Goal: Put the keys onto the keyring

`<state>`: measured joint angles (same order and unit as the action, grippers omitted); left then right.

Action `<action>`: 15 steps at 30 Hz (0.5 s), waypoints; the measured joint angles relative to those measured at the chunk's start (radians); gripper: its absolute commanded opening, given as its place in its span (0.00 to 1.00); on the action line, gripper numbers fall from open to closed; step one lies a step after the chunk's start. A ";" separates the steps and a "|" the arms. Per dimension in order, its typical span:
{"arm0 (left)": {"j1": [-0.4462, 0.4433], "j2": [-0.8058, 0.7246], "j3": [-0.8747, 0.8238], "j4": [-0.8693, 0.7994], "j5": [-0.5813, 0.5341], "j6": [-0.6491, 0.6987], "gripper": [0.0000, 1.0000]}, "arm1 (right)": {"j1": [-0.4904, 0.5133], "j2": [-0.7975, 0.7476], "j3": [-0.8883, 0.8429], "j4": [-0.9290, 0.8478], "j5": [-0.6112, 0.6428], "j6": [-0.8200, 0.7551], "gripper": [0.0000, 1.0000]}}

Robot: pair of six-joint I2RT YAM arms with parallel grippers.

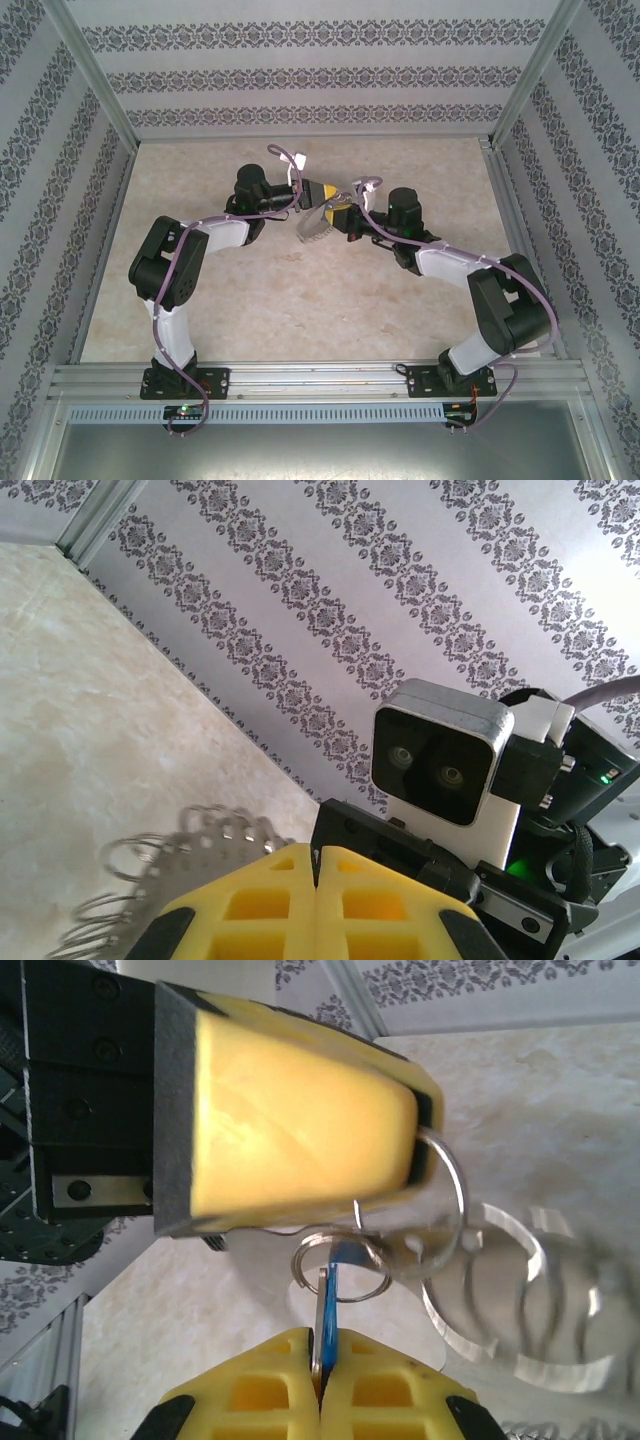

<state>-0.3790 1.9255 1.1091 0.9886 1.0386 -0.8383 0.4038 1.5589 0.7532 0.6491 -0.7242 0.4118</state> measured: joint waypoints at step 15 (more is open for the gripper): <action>-0.001 -0.002 -0.016 0.010 -0.023 0.000 0.00 | -0.038 -0.017 -0.023 -0.012 -0.019 0.016 0.37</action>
<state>-0.3801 1.9232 1.0935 0.9985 1.0161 -0.8379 0.3660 1.5417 0.7300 0.6369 -0.7429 0.4274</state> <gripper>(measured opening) 0.050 0.346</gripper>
